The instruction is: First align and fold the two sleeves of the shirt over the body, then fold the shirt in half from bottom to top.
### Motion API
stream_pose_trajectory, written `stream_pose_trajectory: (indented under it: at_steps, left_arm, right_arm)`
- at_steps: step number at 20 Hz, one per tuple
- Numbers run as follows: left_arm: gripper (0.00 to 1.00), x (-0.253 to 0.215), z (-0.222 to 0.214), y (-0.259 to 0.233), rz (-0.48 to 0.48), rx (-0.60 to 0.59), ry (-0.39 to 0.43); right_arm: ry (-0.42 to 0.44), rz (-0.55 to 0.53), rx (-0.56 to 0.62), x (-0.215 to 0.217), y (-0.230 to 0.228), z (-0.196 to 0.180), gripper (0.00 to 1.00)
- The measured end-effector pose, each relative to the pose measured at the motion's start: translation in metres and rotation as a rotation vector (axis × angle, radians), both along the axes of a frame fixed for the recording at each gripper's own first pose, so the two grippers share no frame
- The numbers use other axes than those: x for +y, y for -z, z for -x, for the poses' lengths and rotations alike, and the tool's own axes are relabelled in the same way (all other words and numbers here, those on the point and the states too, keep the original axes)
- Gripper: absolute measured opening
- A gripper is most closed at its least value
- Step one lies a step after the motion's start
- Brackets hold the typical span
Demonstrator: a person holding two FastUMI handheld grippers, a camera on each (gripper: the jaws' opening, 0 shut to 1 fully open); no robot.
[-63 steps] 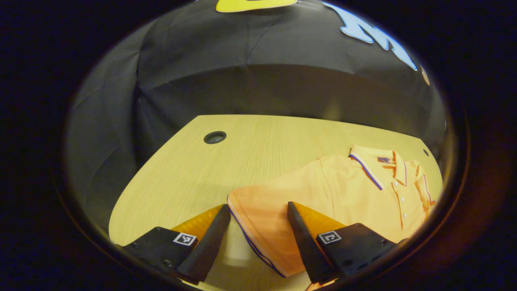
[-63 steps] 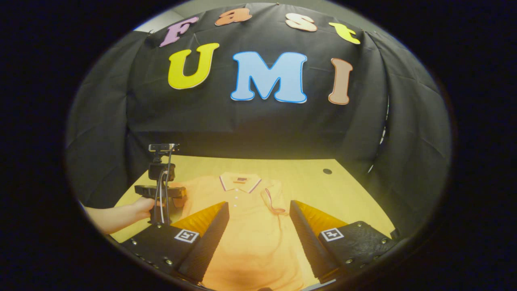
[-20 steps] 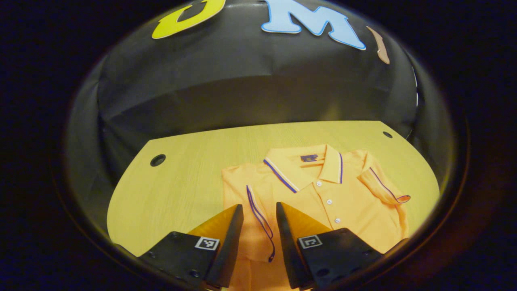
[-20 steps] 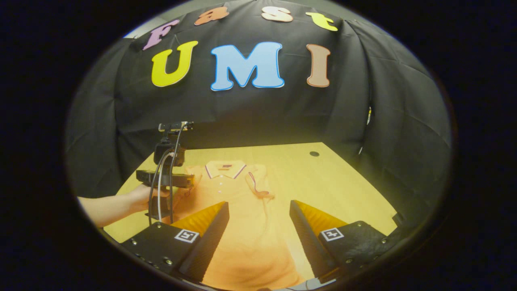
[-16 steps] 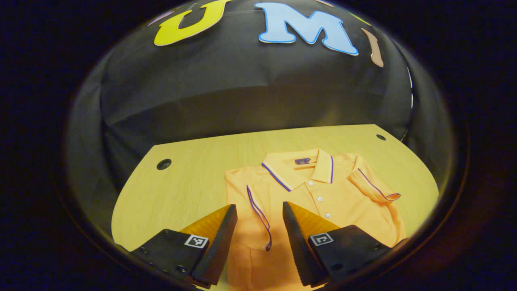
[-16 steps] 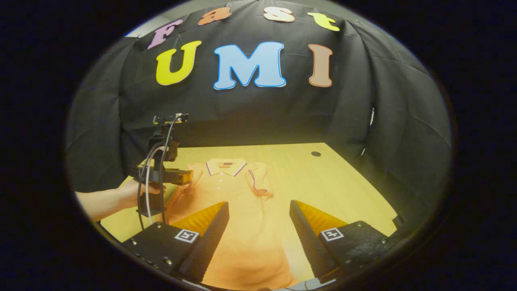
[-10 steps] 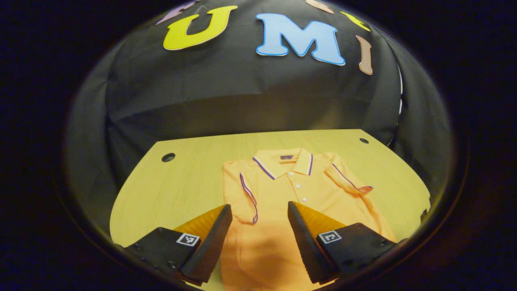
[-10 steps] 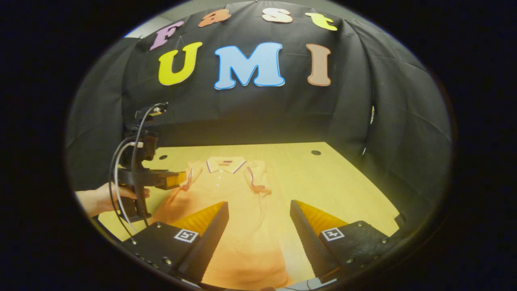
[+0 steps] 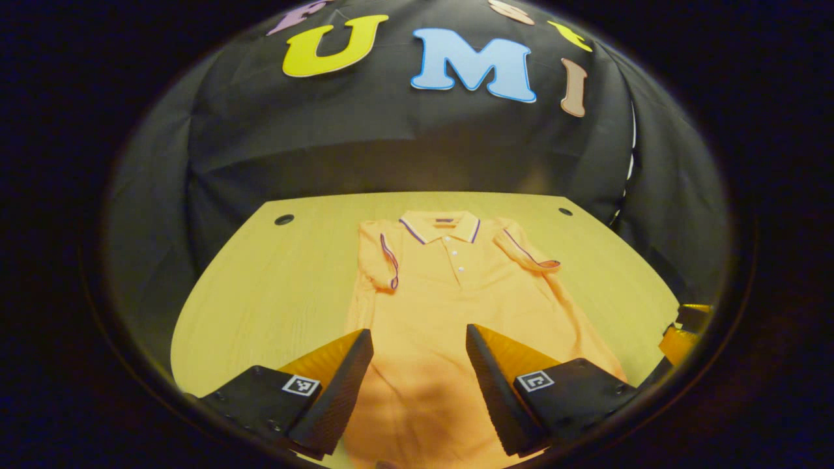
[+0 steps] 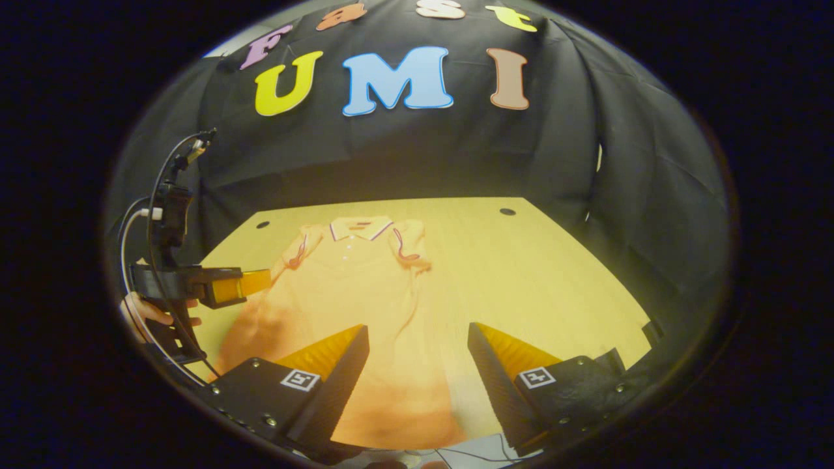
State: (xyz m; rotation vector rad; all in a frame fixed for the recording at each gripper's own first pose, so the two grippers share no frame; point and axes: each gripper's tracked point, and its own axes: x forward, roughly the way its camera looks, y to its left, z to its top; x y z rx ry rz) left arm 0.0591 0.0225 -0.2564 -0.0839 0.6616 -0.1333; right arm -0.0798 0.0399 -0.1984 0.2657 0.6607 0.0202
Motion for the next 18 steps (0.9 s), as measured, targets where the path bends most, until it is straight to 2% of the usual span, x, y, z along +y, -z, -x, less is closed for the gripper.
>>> stream_pose_trajectory:
  at_steps: [7,18]
  left_arm:
    - [0.94,0.009,0.073,0.023,0.003,0.048,-0.005]
    - [0.95,0.038,0.167,0.042,-0.044,0.071,0.028]
  right_arm:
    - [-0.047,-0.03,0.093,0.01,0.035,0.036,0.95]
    - [-0.068,-0.03,0.194,0.016,0.077,0.074,0.95]
